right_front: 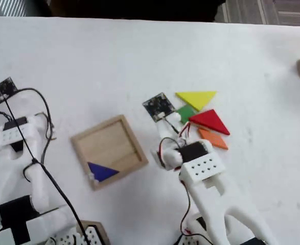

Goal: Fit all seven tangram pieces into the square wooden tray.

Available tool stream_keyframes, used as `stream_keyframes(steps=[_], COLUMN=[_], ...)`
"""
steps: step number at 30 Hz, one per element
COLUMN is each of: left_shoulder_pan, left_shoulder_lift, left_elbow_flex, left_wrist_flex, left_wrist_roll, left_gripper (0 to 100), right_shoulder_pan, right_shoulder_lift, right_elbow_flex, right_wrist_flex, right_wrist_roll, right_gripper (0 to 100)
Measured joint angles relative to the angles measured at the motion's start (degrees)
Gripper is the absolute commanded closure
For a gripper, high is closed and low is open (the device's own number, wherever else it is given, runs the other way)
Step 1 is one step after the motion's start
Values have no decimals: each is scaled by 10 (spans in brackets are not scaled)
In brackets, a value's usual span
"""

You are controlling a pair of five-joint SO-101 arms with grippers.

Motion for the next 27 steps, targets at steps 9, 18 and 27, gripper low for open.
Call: stream_keyframes(steps=[9, 18, 27], left_shoulder_pan=[-40, -44, -43], left_shoulder_lift=[108, 134, 135], left_elbow_flex=[-72, -113, -114], left_wrist_flex=[-4, 28, 28], left_wrist_roll=[39, 45, 45], left_gripper=[976, 975, 976], right_shoulder_pan=[-79, -94, -95], right_shoulder_lift=[34, 237, 359], right_elbow_flex=[-4, -105, -212], right_wrist_flex=[-105, -175, -123], right_wrist_roll=[-21, -23, -24], right_gripper=[825, 825, 825])
